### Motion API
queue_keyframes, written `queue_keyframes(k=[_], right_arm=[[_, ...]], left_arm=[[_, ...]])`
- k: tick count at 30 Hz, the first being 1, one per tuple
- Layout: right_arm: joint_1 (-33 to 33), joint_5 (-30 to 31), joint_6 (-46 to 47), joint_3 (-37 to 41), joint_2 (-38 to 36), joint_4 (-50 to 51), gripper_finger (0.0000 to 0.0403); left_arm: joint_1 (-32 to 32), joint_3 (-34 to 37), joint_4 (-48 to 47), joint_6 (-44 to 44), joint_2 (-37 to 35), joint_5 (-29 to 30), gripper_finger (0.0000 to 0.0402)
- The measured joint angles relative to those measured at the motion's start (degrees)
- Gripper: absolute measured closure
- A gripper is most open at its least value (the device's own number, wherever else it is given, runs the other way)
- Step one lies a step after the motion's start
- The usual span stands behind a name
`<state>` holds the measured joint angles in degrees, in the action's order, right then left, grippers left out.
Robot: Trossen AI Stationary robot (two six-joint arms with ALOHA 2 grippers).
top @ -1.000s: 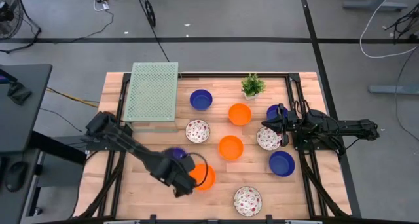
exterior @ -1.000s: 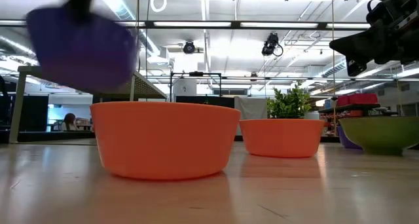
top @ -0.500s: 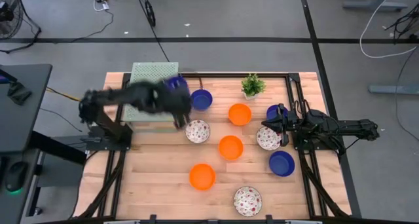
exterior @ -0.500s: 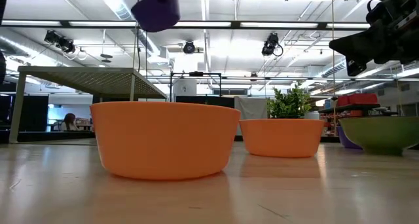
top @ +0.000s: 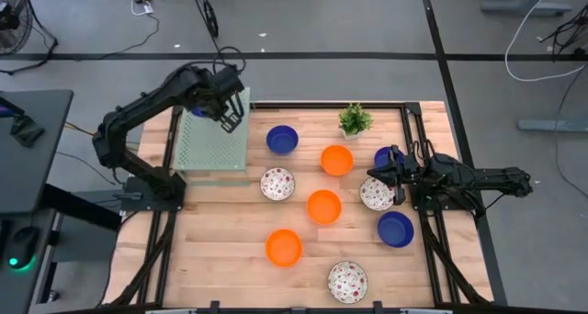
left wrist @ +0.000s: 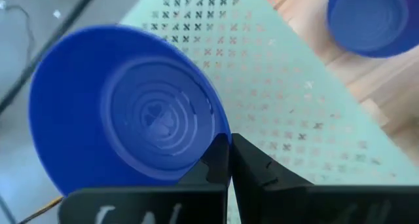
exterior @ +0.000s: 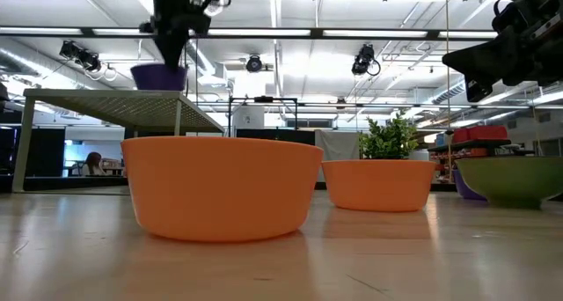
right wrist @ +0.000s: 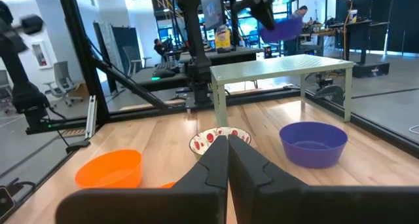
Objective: Pick & Place Mini bowls
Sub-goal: Put the blue bowl on the shelf
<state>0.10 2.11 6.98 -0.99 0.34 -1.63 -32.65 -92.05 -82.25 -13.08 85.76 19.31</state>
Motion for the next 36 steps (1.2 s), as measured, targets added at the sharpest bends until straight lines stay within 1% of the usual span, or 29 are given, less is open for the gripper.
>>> queue_keyframes(k=[2,4,8,13,20,36], right_arm=[[0.0,0.0,0.0,0.0,0.0,-0.02,0.0392],[-0.01,0.0,0.0,0.0,0.0,-0.02,0.0392],[-0.02,0.0,-0.01,0.0,0.01,-0.02,0.0392],[0.0,0.0,-0.02,0.0,0.0,-0.02,0.0392],[-0.02,0.0,-0.02,0.0,0.0,-0.02,0.0392],[0.0,0.0,0.0,0.0,0.02,-0.02,0.0392]], left_arm=[[-2.49,2.72,3.34,2.09,0.07,-2.63,0.0393],[-4.55,4.67,5.35,3.32,0.24,-3.85,0.0394],[-7.84,6.05,6.21,4.62,0.15,-3.99,0.039],[-10.4,6.22,6.26,4.81,0.15,-3.95,0.0387],[-11.97,6.22,6.63,4.98,0.15,-3.85,0.0387],[-12.58,6.2,8.91,5.42,1.63,-3.45,0.0383]])
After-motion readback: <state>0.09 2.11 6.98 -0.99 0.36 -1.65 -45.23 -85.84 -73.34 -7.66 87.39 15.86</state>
